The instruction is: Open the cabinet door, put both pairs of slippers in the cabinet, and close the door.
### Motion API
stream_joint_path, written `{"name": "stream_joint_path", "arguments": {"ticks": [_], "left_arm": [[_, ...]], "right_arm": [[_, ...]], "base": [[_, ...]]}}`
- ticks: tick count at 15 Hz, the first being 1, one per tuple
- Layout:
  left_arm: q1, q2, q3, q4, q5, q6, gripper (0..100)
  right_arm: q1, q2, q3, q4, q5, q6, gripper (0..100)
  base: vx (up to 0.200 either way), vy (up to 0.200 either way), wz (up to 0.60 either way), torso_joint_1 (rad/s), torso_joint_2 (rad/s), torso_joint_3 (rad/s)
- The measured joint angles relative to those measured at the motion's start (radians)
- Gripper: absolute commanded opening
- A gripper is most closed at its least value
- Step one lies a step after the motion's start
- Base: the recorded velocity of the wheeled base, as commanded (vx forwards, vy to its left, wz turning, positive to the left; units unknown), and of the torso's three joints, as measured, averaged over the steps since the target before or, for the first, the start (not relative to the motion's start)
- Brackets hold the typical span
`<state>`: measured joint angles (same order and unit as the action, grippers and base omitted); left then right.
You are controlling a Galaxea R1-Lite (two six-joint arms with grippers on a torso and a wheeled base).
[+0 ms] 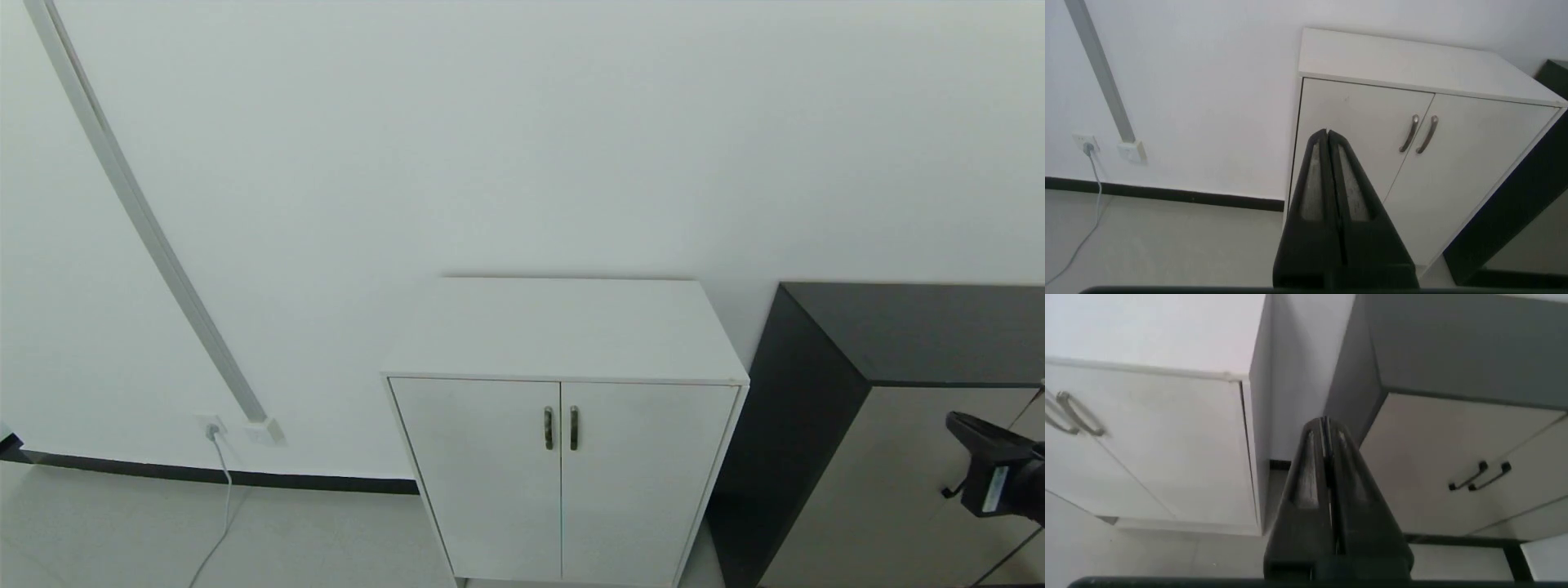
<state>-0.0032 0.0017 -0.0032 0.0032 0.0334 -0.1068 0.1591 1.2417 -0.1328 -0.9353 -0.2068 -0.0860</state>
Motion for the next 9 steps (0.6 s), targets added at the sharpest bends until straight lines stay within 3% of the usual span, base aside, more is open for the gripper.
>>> {"name": "stream_joint_path", "arguments": {"ticks": [3,9], "left_arm": [[0.0,0.0,0.0,0.0,0.0,0.001,0],[0.0,0.0,0.0,0.0,0.0,0.002,0]], "right_arm": [[-0.003,-0.163,0.032,0.195,0.016,-0.001,0],[-0.001,-0.613,0.006,0.749,0.108,0.0,0]], "base": [[0.0,0.0,0.0,0.0,0.0,0.0],[0.0,0.0,0.0,0.0,0.0,0.0]]}}
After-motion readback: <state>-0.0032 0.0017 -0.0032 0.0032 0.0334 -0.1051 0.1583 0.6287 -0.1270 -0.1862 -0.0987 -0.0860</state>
